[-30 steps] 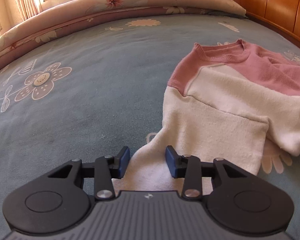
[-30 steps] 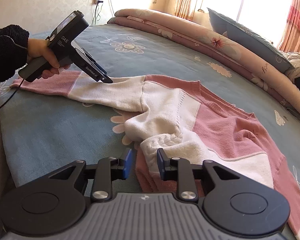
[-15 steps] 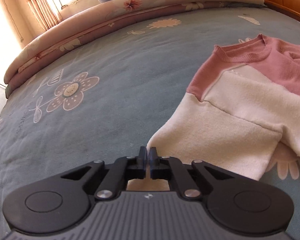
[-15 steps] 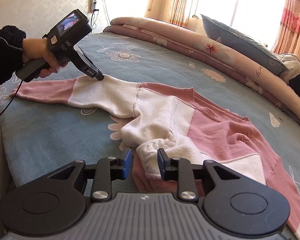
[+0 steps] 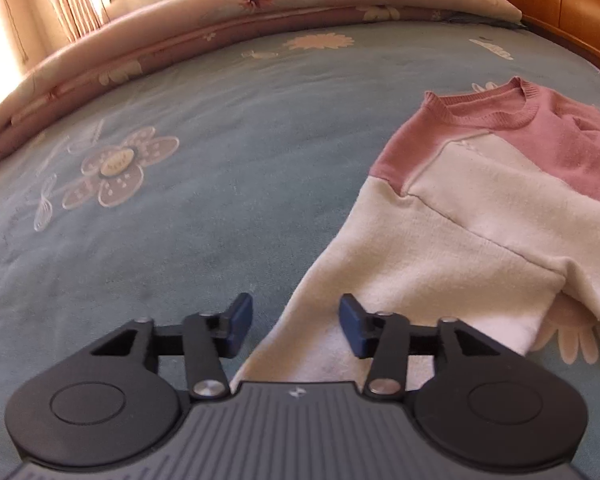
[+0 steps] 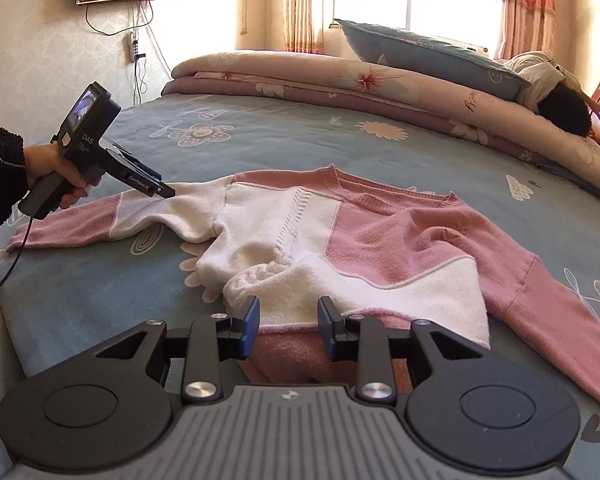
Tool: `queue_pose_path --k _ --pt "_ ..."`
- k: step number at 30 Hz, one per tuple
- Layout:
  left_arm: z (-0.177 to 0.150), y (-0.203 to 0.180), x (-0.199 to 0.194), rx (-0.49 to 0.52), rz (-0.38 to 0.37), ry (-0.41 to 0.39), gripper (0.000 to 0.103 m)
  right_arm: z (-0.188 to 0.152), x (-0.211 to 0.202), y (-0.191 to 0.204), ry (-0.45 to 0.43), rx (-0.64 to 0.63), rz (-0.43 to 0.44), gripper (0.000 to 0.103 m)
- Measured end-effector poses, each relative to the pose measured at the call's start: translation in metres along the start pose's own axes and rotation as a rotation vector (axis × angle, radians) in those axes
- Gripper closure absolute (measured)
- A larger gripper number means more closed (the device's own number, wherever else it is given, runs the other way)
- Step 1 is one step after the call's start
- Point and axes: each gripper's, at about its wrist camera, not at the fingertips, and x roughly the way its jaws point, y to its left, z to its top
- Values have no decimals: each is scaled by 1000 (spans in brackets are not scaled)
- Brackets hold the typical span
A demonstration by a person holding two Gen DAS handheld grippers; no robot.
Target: Fold clothes
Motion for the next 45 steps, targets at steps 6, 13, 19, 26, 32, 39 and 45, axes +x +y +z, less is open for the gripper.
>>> queue_pose_path --k 6,13,19,26,32,39,45 --pt "1 -4 -2 -11 -70 40 73 -3 3 -3 3 4 -10 67" --pt "11 -16 -17 62 154 -11 102 -3 3 -4 -10 12 -11 67" --pt "50 13 -23 6 265 -49 100 0 -4 -11 -31 14 -30 67" --pt "45 16 36 -27 302 71 99 -4 -5 -15 -30 30 -32 67" --pt "42 16 25 -33 294 48 91 -6 -11 -21 -19 41 -26 67" --pt "45 8 -29 -64 230 20 73 -5 -25 -22 -50 84 -41 61" --pt "34 -48 -78 12 101 17 66 -8 -49 -16 -58 49 -78 52"
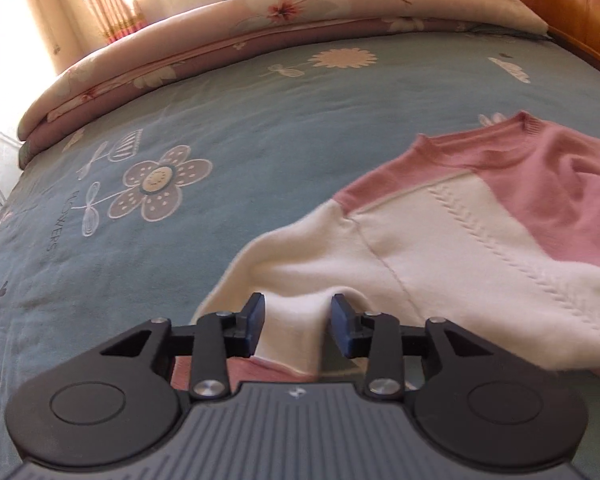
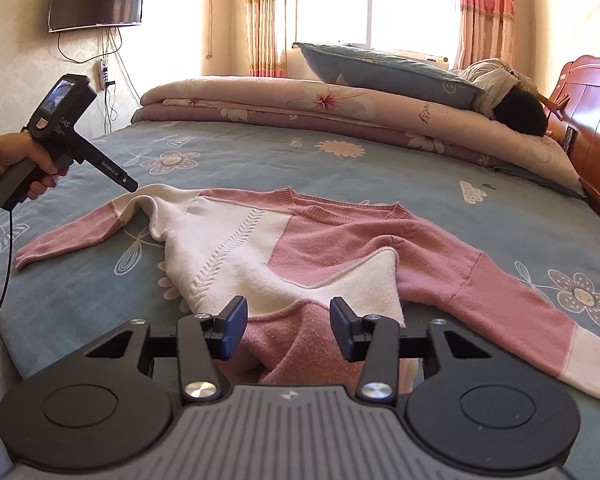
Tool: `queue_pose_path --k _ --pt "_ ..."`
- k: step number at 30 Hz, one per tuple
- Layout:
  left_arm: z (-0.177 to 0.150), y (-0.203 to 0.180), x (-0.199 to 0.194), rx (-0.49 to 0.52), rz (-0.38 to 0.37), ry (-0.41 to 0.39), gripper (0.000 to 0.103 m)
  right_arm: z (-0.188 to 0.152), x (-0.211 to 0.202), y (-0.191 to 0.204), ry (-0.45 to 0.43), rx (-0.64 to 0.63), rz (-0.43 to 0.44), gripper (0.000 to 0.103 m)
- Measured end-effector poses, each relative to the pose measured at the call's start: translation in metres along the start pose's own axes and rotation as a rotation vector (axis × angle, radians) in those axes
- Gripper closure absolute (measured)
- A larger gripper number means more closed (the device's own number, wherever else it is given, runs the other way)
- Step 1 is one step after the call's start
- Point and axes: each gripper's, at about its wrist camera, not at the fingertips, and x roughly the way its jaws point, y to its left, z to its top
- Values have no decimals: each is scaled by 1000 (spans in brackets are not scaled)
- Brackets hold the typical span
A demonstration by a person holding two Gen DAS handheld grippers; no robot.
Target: Fold clothes
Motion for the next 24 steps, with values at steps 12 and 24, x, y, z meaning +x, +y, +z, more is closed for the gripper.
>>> queue_pose_path --k 12,24 --pt "-62 -155 -49 341 -252 -4 50 -43 12 31 160 -37 154 48" --pt "-83 -148 -55 369 -196 -52 48 -8 84 33 164 -149 116 48"
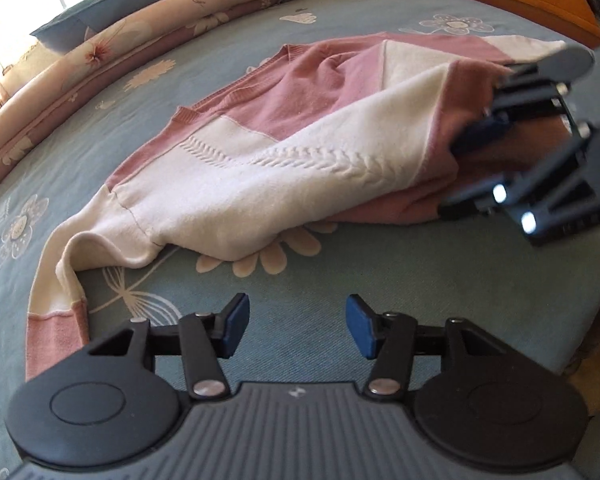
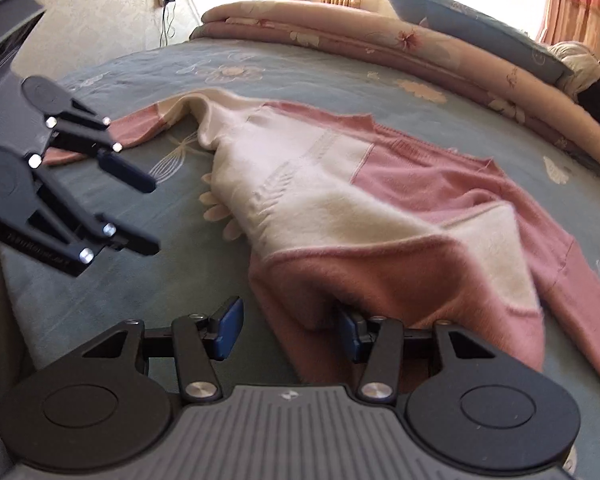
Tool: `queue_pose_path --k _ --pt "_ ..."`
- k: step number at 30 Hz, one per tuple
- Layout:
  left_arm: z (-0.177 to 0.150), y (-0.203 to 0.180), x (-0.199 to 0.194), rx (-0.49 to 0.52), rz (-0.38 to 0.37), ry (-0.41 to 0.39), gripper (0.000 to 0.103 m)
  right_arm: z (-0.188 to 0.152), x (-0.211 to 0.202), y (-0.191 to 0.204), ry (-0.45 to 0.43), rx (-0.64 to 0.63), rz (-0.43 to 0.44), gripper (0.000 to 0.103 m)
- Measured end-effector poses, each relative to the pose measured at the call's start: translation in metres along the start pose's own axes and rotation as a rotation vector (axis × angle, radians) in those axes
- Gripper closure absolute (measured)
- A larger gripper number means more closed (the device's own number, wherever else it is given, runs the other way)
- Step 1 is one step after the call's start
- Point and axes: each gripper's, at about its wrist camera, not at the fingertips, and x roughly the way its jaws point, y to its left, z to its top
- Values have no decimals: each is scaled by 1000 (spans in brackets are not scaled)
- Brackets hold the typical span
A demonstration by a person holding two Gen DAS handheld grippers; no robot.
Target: Fold clothes
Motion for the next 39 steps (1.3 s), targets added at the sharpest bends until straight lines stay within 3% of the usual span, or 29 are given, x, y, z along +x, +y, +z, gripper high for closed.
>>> queue_pose_path --k 4,10,13,17,23,27,32,36,39 --pt "-3 -9 5 78 -15 -9 48 21 -1 -45 -59 85 -49 49" --pt "8 -15 22 91 -66 -8 48 38 31 -100 -76 178 -164 50" --pt "15 -14 28 91 -82 -21 48 43 49 -117 -60 199 -181 50" --pt "24 -10 37 71 -96 -37 48 44 77 -113 -3 102 -253 36" --pt "31 -10 42 50 -101 -44 47 43 66 -135 -13 212 -144 34" --pt "28 -12 40 63 -96 -44 47 39 22 -121 -72 207 -93 33" --pt "25 -15 35 68 -91 -38 47 25 -38 -66 -131 37 -55 33" --pt "23 -18 30 75 -89 -37 47 7 -52 -13 -91 -129 -4 33" --pt "20 -19 26 75 -84 -35 46 -7 -27 18 -20 -240 -92 33"
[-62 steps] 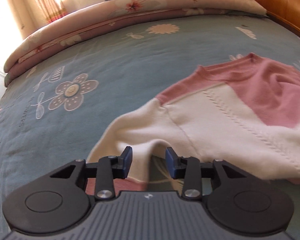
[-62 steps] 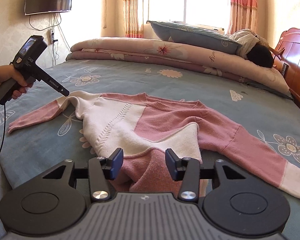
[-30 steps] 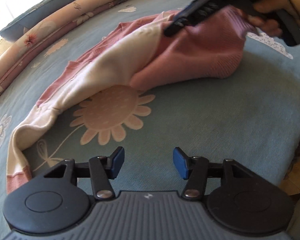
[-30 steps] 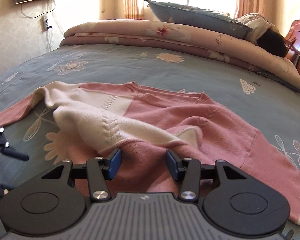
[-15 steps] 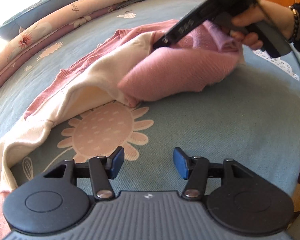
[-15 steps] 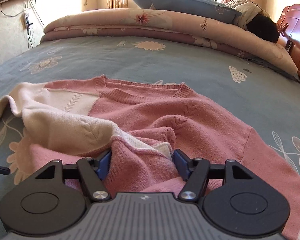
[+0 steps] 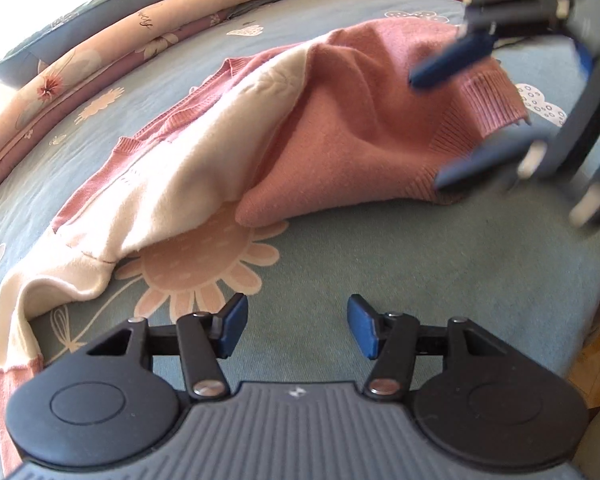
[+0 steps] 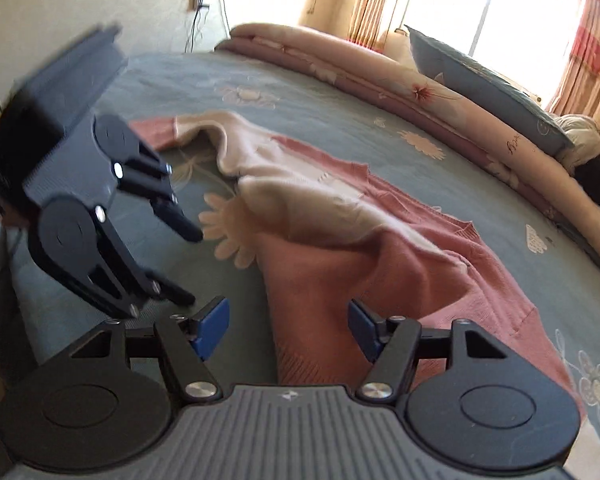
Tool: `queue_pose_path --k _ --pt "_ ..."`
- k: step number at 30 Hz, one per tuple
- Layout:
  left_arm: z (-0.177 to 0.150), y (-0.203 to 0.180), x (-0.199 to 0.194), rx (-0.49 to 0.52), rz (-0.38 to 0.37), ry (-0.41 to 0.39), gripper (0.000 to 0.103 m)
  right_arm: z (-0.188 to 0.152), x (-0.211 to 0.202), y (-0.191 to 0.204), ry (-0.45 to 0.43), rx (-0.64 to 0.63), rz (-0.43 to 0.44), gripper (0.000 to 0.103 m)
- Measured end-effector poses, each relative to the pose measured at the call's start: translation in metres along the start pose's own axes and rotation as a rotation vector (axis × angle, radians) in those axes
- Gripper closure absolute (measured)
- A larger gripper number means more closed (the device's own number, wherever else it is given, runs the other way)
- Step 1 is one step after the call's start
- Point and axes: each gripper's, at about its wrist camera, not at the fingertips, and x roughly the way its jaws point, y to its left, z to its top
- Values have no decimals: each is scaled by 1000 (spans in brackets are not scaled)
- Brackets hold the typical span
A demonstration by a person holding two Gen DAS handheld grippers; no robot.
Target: Fold clothes
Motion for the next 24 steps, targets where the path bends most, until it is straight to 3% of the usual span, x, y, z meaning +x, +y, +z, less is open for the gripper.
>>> queue_pose_path --k 3,5,6,8,13,24 --pt "-4 0 -7 -4 1 -4 46 -5 32 17 58 -91 -103 38" --pt "-8 1 -13 -2 2 -9 46 -5 49 23 102 -152 -150 64" --pt "-10 2 -15 -3 5 -10 46 -4 55 24 121 -169 -160 69" --pt "-15 5 -19 -12 12 -9 46 2 53 21 132 -152 -133 90" --pt "-23 9 -23 -34 13 -7 46 24 21 5 76 -57 -53 92" --pt "-39 17 -36 -99 -24 -43 46 77 -61 -25 -107 210 283 92"
